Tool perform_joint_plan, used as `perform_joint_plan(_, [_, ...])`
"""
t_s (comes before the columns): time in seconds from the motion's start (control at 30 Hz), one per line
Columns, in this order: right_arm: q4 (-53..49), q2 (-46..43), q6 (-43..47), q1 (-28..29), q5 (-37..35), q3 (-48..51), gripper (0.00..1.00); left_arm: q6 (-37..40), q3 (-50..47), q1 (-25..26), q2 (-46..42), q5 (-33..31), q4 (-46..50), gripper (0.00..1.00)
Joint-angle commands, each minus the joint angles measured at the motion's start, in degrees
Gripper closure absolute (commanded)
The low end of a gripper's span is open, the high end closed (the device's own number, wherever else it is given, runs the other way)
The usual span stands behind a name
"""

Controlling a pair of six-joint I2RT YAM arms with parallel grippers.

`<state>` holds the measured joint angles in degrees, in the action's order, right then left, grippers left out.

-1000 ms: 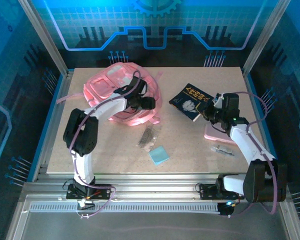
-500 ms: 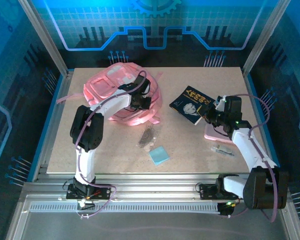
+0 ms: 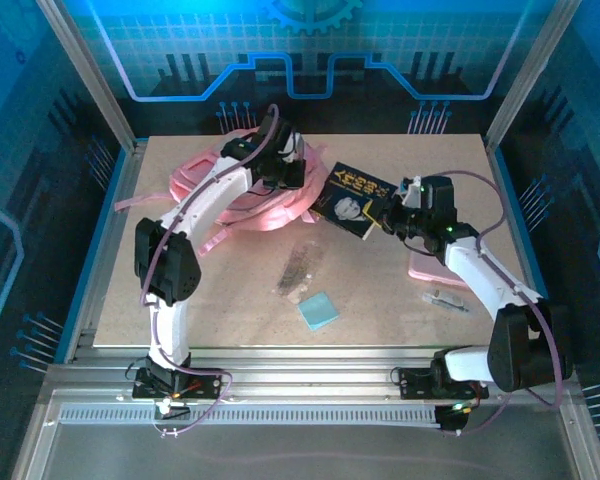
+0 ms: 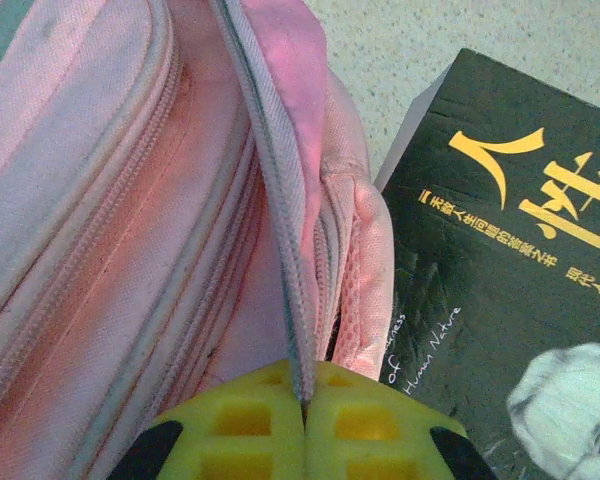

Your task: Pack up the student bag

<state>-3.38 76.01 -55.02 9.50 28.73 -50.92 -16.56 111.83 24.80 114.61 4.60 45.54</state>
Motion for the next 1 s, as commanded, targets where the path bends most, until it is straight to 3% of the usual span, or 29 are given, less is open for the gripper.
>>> perform_joint_plan(0.0, [2.4,-1.1,2.1,1.4,1.7,-3.8,1.0,-0.8,4.2,1.2,0.7,6.2,-1.7,1.0])
perform_joint_plan(0.17, [-2.9,-4.3,5.0,0.1,-0.7,-3.7,1.0,-1.1,4.3,1.1,3.3,8.1,-2.7,0.97])
perform_joint_plan(0.37, [-8.7,-7.5,7.9,-2.4,-2.1,-4.0,1.0,-1.2,5.0,1.0,5.9,10.2,-3.1,0.8])
perform_joint_plan(0.43, [-10.2,-8.2,8.7,-3.1,-2.2,-4.1,1.0,-1.5,5.0,1.0,6.8,10.7,-3.1,0.84])
perform_joint_plan(0.5, [-11.2,-8.9,9.1,-3.7,-2.2,-4.1,1.0,-1.7,4.9,1.0,7.5,11.2,-3.0,0.99])
perform_joint_plan(0.67, [-12.0,-9.2,10.0,-4.2,-1.9,-3.9,1.0,-1.7,3.8,1.1,8.0,10.3,-3.4,1.0])
perform_joint_plan(0.7, [-12.0,-9.2,10.0,-4.3,-1.9,-4.0,1.0,-1.3,3.6,1.2,8.0,9.6,-3.1,0.96])
perform_joint_plan(0.77, [-11.9,-9.2,10.2,-4.5,-2.1,-3.6,1.0,-0.7,2.6,1.3,8.1,7.8,-3.2,0.63])
perform_joint_plan(0.8, [-11.9,-9.3,10.2,-4.9,-2.1,-3.4,1.0,-0.5,2.0,1.5,8.2,7.1,-3.4,0.55])
perform_joint_plan(0.87, [-12.0,-9.7,9.9,-5.7,-2.2,-2.8,1.0,0.6,0.8,1.8,8.7,5.1,-3.9,0.47])
perform_joint_plan(0.97, [-12.0,-10.6,9.4,-7.3,-2.1,-1.3,1.0,2.0,0.4,2.4,10.0,2.0,-3.5,0.46])
